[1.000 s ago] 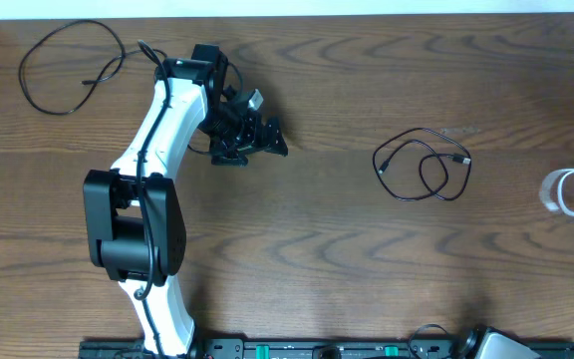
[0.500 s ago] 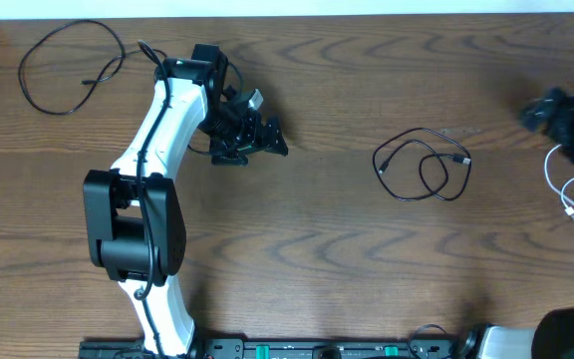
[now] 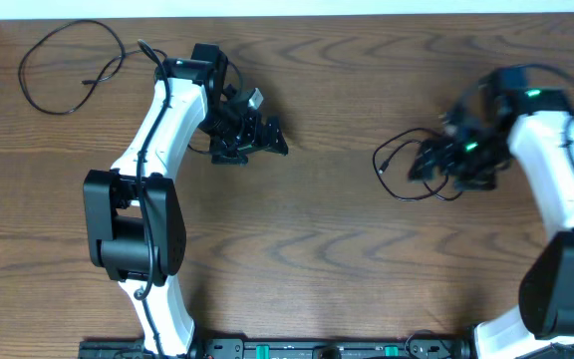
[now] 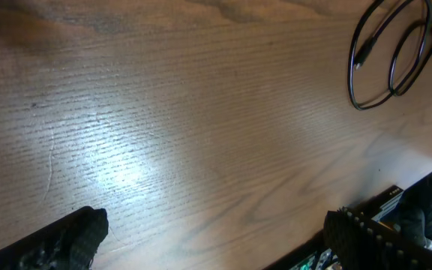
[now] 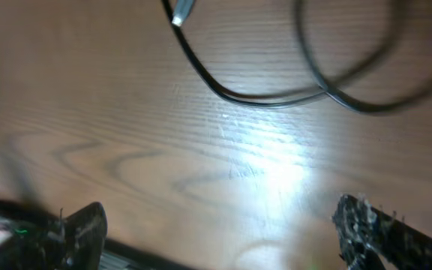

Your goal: Untangle cables

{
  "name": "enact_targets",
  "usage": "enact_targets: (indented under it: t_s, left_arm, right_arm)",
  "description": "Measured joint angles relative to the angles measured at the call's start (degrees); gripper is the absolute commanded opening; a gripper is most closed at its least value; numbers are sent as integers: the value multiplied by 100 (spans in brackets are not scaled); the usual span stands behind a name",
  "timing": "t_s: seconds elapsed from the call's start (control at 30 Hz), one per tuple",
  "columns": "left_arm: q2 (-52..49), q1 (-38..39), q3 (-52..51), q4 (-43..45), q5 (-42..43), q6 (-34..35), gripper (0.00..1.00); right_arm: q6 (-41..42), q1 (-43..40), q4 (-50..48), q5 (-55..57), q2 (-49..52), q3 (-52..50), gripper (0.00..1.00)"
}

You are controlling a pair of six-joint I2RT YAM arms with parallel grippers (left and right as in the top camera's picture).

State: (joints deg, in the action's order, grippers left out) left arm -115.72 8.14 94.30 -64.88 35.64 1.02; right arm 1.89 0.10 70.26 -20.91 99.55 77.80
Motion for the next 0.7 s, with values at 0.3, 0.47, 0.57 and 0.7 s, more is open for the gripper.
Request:
enact_targets:
  t_s: [0.3,0.47,0.57,0.7]
  left_arm:
    - [0,0,0,2,-2,0,98]
    - [0,0,0,0,-2,0,98]
    - [0,0,0,0,-2,0,98]
    - [0,0,0,2,-2,0,98]
  right_arm:
    - [984,887,-1360,866,133,-1143,95]
    - [2730,920,-1792,1615,133,-1397,80]
    - [3591,920,-2127,1971,133,-1554,80]
    - [4634,920,-2736,2326,133,-1930,78]
